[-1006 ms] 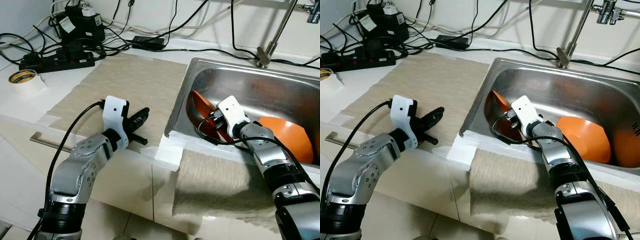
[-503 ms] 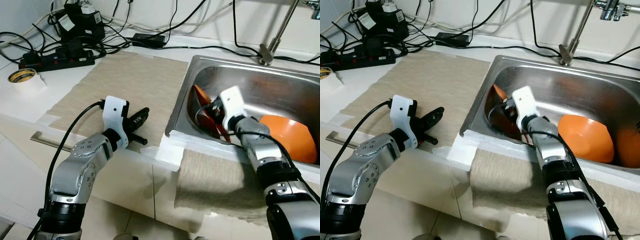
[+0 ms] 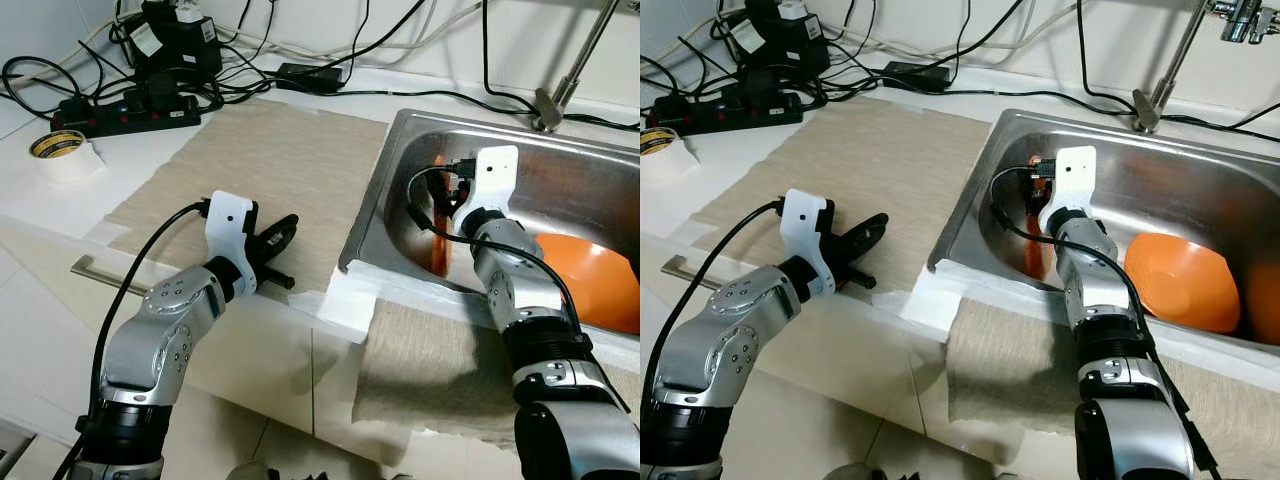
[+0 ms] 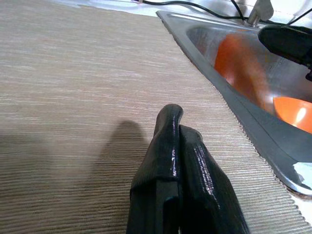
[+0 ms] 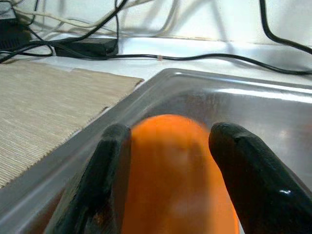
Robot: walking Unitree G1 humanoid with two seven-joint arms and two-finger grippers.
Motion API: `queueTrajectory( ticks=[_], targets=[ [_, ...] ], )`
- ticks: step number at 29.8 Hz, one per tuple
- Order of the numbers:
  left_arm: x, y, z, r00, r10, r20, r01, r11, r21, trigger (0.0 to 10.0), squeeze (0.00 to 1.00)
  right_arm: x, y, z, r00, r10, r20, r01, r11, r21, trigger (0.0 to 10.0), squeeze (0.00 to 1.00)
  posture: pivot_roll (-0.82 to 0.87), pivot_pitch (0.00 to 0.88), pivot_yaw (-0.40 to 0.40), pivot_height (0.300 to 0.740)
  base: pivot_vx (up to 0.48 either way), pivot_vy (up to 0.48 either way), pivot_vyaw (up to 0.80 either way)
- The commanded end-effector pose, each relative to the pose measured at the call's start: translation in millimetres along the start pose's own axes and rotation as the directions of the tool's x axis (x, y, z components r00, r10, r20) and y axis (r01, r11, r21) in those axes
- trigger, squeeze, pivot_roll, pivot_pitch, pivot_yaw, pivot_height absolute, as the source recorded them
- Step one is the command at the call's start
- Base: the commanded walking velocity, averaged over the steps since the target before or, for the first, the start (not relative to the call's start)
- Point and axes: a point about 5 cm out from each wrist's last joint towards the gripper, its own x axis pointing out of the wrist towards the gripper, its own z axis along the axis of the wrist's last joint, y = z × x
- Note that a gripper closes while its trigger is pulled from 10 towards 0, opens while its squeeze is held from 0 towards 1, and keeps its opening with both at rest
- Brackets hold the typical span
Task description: Kitchen organization
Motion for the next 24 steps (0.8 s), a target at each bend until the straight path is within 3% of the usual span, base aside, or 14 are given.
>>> queueTrajectory(
  ticks=[1, 9, 16, 24],
  targets=[
    [3.2, 0.1, 3.1, 1.0, -0.011, 0.0, 0.011, 1.0, 0.018, 10.0, 0.0, -0.6, -1.3, 2.9, 1.0, -0.017, 0.012, 0.017, 1.0, 0.004, 10.0, 0.0, 0.02, 0.023, 0.035, 0.728, 0.0, 0.0, 0.0],
    [3.6, 0.3, 2.8, 1.0, -0.012, -0.002, 0.012, 1.0, 0.021, 10.0, 0.0, -1.9, 4.0, -2.5, 1.0, -0.004, -0.006, 0.004, 1.0, -0.024, 10.0, 0.0, 0.02, 0.024, 0.033, 0.728, 0.0, 0.0, 0.0],
    [3.7, 1.6, 3.0, 1.0, 0.002, 0.003, -0.002, 1.0, 0.022, 10.0, 0.0, -0.3, 15.1, 11.0, 0.998, 0.04, 0.046, -0.039, 0.999, -0.033, 10.0, 0.0, 0.02, 0.02, 0.03, 0.728, 0.0, 0.0, 0.0],
    [8.4, 8.6, 8.6, 0.998, 0.056, 0.04, -0.057, 0.998, 0.024, 10.0, 0.0, 1.9, 43.0, 29.1, 0.981, 0.151, 0.125, -0.154, 0.988, 0.013, 10.0, 0.0, 0.02, 0.005, 0.023, 0.728, 0.0, 0.0, 0.0]
  ],
)
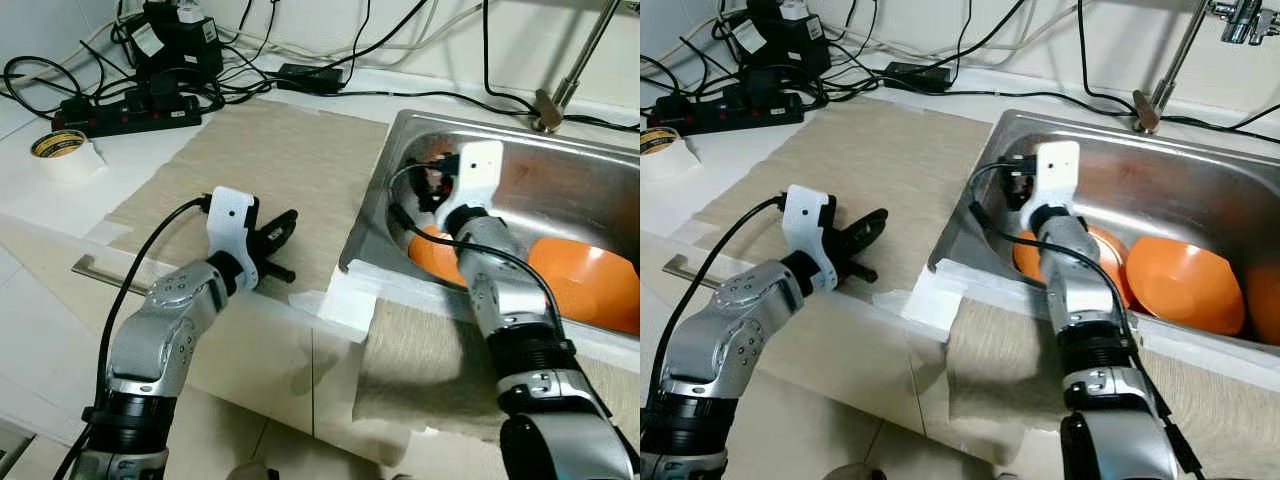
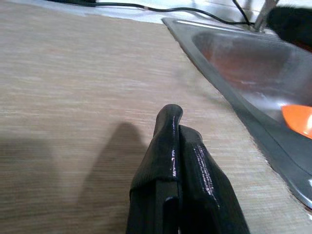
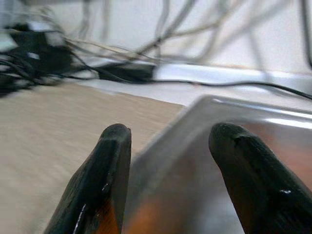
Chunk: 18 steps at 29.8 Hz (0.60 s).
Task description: Kitchen organization
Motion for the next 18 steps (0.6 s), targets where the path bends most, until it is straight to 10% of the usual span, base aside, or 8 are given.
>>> queueTrajectory(
  ticks=[1, 18],
  targets=[
    [1.4, 5.1, 7.1, 0.999, 0.033, 0.028, -0.033, 0.999, 0.008, 10.0, 0.0, 3.1, 5.1, 9.6, 0.999, 0.023, 0.031, -0.023, 1.0, 0.007, 10.0, 0.0, 0.03, 0.003, 0.023, 0.728, 0.0, 0.0, 0.0],
    [-2.6, 34.9, 41.2, 0.934, 0.294, 0.203, -0.307, 0.951, 0.037, 10.0, 0.0, -27.4, 24.5, 5.0, 0.992, -0.053, 0.115, 0.072, 0.982, -0.174, 10.0, 0.0, 0.05, 0.0, 0.005, 0.728, 0.0, 0.0, 0.0]
  ],
)
